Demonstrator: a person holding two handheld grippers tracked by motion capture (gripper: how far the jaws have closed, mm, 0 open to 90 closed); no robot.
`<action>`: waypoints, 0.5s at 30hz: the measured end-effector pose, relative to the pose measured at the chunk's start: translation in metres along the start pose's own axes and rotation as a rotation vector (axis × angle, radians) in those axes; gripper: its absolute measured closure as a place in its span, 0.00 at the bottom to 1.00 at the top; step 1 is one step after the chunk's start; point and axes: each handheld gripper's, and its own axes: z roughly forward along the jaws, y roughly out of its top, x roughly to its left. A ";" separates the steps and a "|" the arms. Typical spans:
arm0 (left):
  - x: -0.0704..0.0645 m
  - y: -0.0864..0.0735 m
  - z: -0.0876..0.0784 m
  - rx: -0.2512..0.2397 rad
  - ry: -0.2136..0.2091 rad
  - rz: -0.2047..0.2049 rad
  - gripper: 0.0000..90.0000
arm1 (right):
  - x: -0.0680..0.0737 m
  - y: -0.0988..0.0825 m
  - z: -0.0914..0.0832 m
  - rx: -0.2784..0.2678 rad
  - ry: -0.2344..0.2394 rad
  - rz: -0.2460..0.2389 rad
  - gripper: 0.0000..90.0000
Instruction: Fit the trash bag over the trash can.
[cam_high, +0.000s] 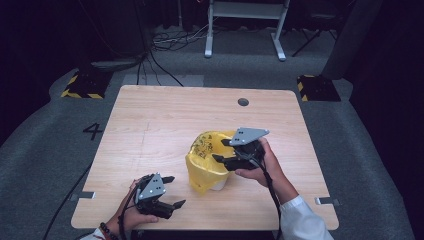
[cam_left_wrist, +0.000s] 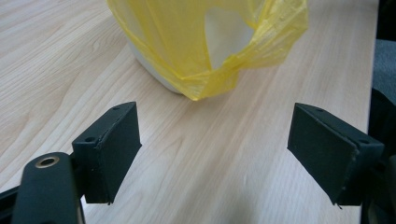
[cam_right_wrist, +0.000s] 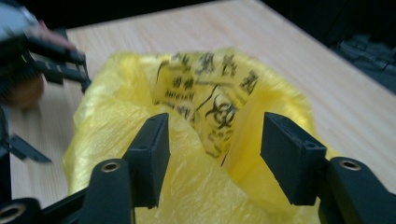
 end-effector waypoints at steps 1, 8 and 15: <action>0.001 -0.001 -0.002 0.014 0.018 0.011 0.19 | 0.000 0.000 0.003 0.036 0.005 0.006 0.52; 0.016 -0.017 -0.002 0.113 0.072 -0.007 0.21 | 0.001 0.005 0.017 0.205 0.053 0.005 0.55; 0.023 -0.025 0.000 0.167 0.066 -0.036 0.20 | -0.001 0.005 0.027 0.297 0.097 0.012 0.46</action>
